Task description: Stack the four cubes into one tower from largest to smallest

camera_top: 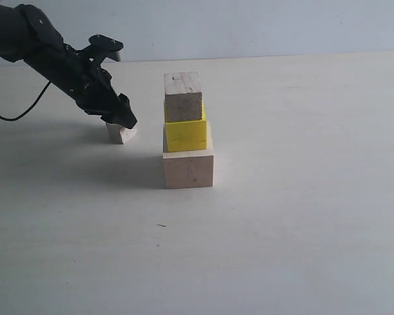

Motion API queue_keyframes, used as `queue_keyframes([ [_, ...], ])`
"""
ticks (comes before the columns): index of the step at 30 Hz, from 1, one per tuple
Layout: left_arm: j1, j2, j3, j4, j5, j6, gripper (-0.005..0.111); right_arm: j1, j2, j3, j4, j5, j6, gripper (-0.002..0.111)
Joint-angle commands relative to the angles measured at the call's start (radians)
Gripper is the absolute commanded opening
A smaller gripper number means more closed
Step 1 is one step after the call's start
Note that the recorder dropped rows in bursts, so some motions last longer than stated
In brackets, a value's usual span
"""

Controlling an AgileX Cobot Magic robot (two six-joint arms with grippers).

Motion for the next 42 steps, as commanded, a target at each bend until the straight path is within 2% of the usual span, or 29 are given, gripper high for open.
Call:
queue_keyframes([
  [1, -0.003, -0.004, -0.003, -0.011, 0.002, -0.010, 0.063, -0.005, -0.010, -0.005, 0.012, 0.000, -0.008, 0.000],
  [37, -0.001, -0.004, 0.027, 0.006, -0.019, -0.010, 0.063, -0.005, -0.010, -0.005, 0.011, 0.000, -0.015, 0.000],
  [40, -0.001, -0.004, 0.027, 0.006, -0.023, -0.012, 0.054, -0.005, -0.010, -0.005, 0.011, 0.000, -0.015, 0.000],
  [42, -0.001, -0.004, 0.027, 0.006, -0.023, -0.016, 0.039, -0.005, -0.010, -0.005, 0.013, 0.000, -0.015, 0.000],
])
